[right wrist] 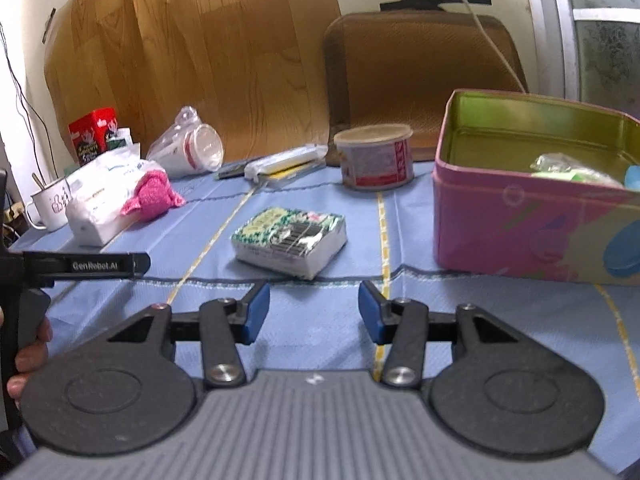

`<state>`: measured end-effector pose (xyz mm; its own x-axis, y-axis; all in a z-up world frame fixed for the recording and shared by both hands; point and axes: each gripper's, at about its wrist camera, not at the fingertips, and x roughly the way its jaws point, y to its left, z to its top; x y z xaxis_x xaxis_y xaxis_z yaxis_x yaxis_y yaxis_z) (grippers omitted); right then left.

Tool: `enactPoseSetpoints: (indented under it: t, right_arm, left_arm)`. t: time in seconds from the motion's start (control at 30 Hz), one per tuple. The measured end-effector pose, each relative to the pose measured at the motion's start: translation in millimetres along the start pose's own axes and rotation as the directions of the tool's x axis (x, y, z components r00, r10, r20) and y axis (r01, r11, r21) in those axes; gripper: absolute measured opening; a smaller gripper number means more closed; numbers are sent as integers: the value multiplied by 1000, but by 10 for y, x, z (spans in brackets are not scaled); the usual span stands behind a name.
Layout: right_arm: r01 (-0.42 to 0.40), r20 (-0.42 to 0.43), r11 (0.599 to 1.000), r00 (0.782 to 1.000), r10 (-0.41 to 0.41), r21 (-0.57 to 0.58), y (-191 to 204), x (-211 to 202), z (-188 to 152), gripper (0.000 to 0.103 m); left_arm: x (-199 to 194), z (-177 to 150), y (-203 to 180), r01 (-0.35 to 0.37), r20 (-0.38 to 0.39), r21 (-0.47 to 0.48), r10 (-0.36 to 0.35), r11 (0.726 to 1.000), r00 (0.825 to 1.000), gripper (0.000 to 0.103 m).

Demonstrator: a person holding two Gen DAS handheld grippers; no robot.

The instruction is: Organize soft objects

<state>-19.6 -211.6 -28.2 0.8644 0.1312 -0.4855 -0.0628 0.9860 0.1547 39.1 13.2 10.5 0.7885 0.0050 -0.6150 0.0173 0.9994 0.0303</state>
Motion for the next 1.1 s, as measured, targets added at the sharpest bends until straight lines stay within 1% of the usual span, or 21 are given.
enactPoseSetpoints:
  t: [0.07,0.4,0.6,0.63,0.7,0.77,0.83,0.9,0.93,1.0,1.07,1.1]
  right_arm:
    - [0,-11,1000,1000,1,7,-18,18,-19,52]
    - [13,2,1000,1000,-13,-17,48,33,-45,55]
    - [6,-8,1000,1000,-6,-30,69,83,11,56]
    - [2,-12,999,1000,-2,-32,67,104,35,58]
    - [-22,-34,999,999,21,-42,62,177,97,63]
    - [-33,-44,996,999,30,-79,106,261,148,69]
    - [-28,-59,991,998,21,-129,169,379,198,73]
    - [-37,-75,988,997,26,-148,192,504,246,77]
    - [-35,-76,987,997,23,-158,196,555,264,80]
    - [-28,-73,983,997,15,-181,211,610,293,80]
    - [-41,-76,980,997,27,-197,225,635,301,81]
    - [-43,-77,977,997,28,-208,237,637,296,81]
  left_arm:
    - [23,-1,-7,-1,1,8,1,1000,1000,84]
    - [58,16,6,6,-7,4,-6,1000,1000,88]
    - [71,23,25,12,-12,-3,-12,1000,1000,89]
    - [74,25,30,14,-13,-5,-14,1000,1000,90]
    - [76,24,35,15,-16,-12,-16,1000,1000,91]
    - [81,26,42,19,-17,-17,-20,1000,1000,92]
    - [76,24,59,28,-13,-27,-28,999,1000,92]
    - [62,20,106,49,-4,-52,-49,997,999,92]
    - [50,19,144,71,3,-71,-71,995,997,92]
    - [34,32,220,129,12,-109,-128,986,992,91]
    - [27,75,254,195,13,-146,-195,970,981,89]
    - [27,103,257,236,12,-163,-237,958,971,88]
